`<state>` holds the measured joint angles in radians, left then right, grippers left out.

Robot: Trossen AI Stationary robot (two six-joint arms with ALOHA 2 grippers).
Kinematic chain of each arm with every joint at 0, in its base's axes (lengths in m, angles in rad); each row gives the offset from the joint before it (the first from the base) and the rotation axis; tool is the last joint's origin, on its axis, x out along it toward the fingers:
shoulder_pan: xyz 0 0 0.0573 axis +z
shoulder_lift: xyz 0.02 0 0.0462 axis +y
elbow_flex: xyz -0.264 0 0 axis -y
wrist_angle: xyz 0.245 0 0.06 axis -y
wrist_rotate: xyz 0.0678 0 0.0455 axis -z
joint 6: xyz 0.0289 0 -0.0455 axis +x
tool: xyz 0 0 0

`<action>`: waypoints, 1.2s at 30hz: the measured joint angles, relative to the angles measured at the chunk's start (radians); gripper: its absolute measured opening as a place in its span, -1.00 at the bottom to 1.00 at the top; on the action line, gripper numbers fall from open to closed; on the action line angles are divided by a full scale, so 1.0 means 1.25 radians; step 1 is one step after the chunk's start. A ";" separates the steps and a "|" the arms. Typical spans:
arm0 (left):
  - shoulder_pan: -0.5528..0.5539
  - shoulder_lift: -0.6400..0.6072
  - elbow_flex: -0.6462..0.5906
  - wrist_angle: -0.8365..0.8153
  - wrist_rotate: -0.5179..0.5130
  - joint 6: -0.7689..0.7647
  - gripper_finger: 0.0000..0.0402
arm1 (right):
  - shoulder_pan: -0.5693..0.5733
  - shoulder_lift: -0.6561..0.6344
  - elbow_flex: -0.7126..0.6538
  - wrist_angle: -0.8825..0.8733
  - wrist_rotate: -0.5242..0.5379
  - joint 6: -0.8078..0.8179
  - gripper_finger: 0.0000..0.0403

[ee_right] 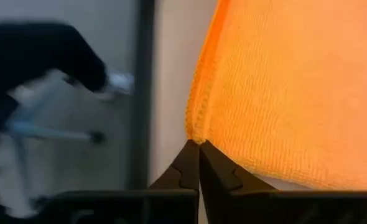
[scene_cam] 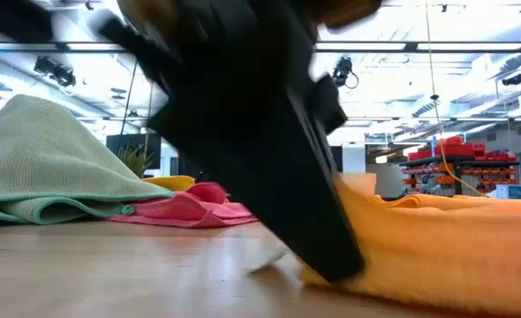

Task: Fold microfiber towels
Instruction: Fold the left orange microfiber cloth

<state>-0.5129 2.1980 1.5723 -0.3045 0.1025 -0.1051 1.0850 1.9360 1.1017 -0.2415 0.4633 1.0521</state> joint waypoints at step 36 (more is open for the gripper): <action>0.185 -0.053 0.004 -0.151 -0.123 -0.141 -0.82 | -0.167 -0.289 -0.288 -0.193 0.068 0.268 -0.93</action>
<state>-0.2818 2.1315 1.5772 -0.4933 -0.0513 -0.2813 0.8764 1.5742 0.7414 -0.4824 0.5485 1.3870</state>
